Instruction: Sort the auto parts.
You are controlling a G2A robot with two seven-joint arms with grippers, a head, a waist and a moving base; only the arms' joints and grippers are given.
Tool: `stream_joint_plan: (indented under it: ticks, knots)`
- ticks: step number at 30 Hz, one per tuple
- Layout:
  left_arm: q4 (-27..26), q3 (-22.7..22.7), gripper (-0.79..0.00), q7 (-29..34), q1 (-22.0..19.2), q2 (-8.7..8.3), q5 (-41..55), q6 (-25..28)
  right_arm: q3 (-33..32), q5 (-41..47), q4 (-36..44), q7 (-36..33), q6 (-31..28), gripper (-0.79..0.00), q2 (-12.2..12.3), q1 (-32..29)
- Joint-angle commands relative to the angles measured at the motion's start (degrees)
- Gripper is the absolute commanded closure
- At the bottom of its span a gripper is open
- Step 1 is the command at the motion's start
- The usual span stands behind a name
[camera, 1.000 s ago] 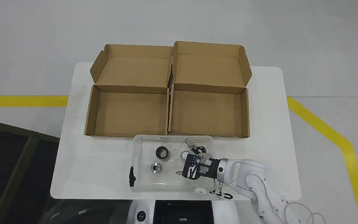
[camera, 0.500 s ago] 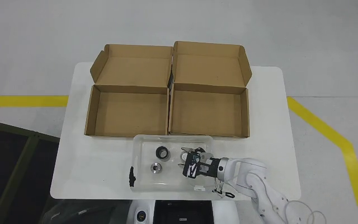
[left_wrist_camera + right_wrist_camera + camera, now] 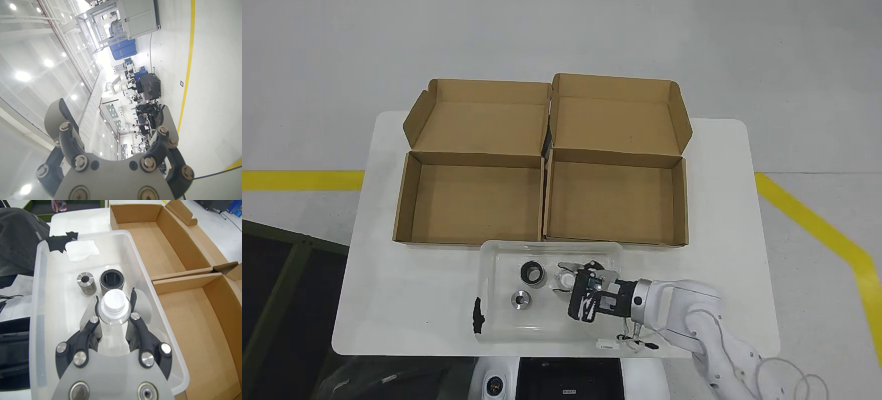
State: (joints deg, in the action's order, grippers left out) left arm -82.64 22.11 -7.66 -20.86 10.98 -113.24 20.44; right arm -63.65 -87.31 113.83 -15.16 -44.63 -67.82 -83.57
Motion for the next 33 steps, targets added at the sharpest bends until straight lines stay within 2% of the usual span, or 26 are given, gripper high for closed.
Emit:
stream_joint_plan:
  ticks: [1, 16, 33]
  knots:
    - [0.0, 0.0, -0.785, 0.0, 0.0, 0.0, 0.0, 0.0, 0.0, -0.2, 0.7, 1.2, -0.1, 0.0, 0.1, 0.1]
    - [0.0, 0.0, -0.785, 0.0, 0.0, 0.0, 0.0, 0.0, -1.4, 0.7, 5.3, 13.7, 2.0, 0.0, 0.7, 1.0]
    - [0.0, 0.0, -0.785, 0.0, 0.0, 0.0, 0.0, 0.0, -4.6, 3.7, 5.2, 20.0, 7.8, 0.0, 1.0, 1.5]
